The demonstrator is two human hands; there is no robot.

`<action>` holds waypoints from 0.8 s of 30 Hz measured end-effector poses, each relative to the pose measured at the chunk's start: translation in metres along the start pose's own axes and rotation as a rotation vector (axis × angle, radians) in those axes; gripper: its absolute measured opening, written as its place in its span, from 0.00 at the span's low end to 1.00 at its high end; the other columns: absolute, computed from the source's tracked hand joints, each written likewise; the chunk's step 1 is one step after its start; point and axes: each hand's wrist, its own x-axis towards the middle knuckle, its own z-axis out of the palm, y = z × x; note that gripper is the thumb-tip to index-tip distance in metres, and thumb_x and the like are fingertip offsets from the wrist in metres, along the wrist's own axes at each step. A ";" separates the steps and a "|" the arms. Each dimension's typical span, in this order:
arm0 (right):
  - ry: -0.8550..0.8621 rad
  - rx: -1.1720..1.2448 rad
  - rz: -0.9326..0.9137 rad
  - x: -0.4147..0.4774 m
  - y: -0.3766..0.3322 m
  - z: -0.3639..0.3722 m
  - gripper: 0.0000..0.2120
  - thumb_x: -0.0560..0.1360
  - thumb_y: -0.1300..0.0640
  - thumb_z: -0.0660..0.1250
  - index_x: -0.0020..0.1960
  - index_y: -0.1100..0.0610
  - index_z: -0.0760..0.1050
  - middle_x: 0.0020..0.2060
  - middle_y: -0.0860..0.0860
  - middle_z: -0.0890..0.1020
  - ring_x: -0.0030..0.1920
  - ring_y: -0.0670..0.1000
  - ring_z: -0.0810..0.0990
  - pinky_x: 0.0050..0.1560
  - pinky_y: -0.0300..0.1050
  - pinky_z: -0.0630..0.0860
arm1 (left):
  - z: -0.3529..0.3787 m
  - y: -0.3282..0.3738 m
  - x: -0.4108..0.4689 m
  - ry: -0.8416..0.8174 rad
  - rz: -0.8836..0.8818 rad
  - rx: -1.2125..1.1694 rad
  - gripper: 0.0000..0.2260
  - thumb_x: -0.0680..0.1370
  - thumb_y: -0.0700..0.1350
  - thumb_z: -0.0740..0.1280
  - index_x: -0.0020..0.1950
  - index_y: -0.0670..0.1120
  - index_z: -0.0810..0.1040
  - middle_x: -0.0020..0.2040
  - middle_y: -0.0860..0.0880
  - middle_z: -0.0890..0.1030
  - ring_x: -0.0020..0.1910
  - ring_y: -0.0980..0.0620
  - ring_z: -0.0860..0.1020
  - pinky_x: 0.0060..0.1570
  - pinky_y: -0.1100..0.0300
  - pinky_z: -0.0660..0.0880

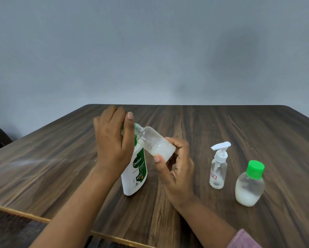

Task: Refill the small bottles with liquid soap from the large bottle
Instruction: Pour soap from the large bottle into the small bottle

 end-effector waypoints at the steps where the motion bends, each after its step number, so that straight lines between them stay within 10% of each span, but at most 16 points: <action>1: 0.000 -0.001 0.000 0.000 0.000 0.000 0.19 0.76 0.41 0.61 0.59 0.53 0.66 0.44 0.45 0.75 0.39 0.40 0.77 0.34 0.28 0.70 | 0.000 0.001 0.002 -0.010 0.005 -0.001 0.15 0.80 0.45 0.53 0.33 0.44 0.65 0.32 0.50 0.66 0.33 0.52 0.65 0.39 0.57 0.59; 24: -0.019 -0.019 0.005 -0.001 0.000 0.000 0.18 0.76 0.40 0.60 0.59 0.51 0.66 0.45 0.38 0.74 0.41 0.40 0.77 0.34 0.27 0.71 | -0.001 0.004 -0.005 0.025 0.005 0.007 0.12 0.80 0.46 0.53 0.36 0.49 0.61 0.34 0.52 0.64 0.34 0.53 0.62 0.38 0.56 0.59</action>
